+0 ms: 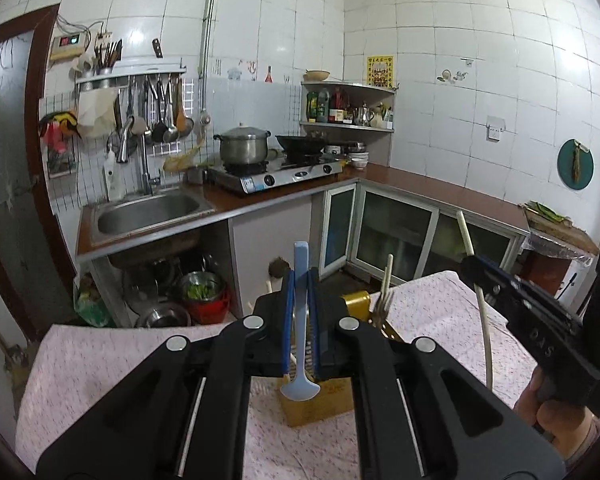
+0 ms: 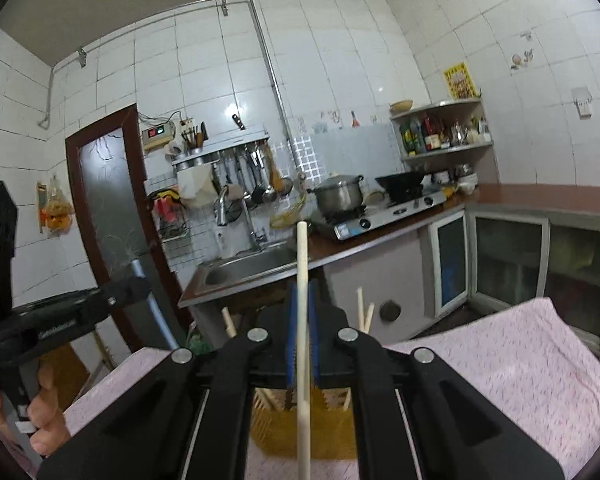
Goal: Organize utensils
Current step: 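Lower the blue utensil into the holder with the left gripper while the right lowers the chopstick in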
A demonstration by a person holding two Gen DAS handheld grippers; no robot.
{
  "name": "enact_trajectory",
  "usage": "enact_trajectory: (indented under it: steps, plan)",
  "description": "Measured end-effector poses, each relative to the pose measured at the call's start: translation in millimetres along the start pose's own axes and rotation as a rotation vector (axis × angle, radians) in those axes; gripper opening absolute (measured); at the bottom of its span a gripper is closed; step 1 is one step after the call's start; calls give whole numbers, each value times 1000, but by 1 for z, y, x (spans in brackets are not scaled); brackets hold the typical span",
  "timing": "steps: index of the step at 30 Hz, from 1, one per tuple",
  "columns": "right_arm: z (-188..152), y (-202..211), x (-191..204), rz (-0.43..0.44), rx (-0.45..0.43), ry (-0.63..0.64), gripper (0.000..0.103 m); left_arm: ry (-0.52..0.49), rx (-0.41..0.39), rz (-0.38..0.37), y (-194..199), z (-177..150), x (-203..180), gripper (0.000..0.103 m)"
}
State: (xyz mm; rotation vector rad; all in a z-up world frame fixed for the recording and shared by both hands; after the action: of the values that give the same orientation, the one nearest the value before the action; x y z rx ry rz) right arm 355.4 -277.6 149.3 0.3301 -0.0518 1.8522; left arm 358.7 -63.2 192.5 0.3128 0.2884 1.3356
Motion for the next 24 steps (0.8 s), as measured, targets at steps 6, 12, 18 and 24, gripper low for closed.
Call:
enact_trajectory:
  steps: [6, 12, 18, 24]
  plan:
    - [9, -16, -13, -10, -140, -43, 6, 34, -10, -16, -22, 10, 8, 6]
    - [10, -25, -23, -35, -200, -51, 6, -2, -41, -18, -35, 6, 3, 6]
    - [0, -39, -24, -56, -152, -30, 6, 10, -8, -27, -53, -8, 6, 6]
    - [-10, -62, -10, -81, 8, 59, 6, 11, 19, -28, -64, -20, 11, 6]
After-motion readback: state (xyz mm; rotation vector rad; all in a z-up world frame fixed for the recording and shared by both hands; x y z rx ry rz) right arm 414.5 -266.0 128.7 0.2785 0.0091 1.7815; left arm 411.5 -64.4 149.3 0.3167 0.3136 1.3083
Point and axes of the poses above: each gripper's, at about its wrist camera, not at the fingertips, and y roughly against the way its jaws point, x to its left, z to its top, the point moved 2 cm from there along -y, roughly the way its jaws point
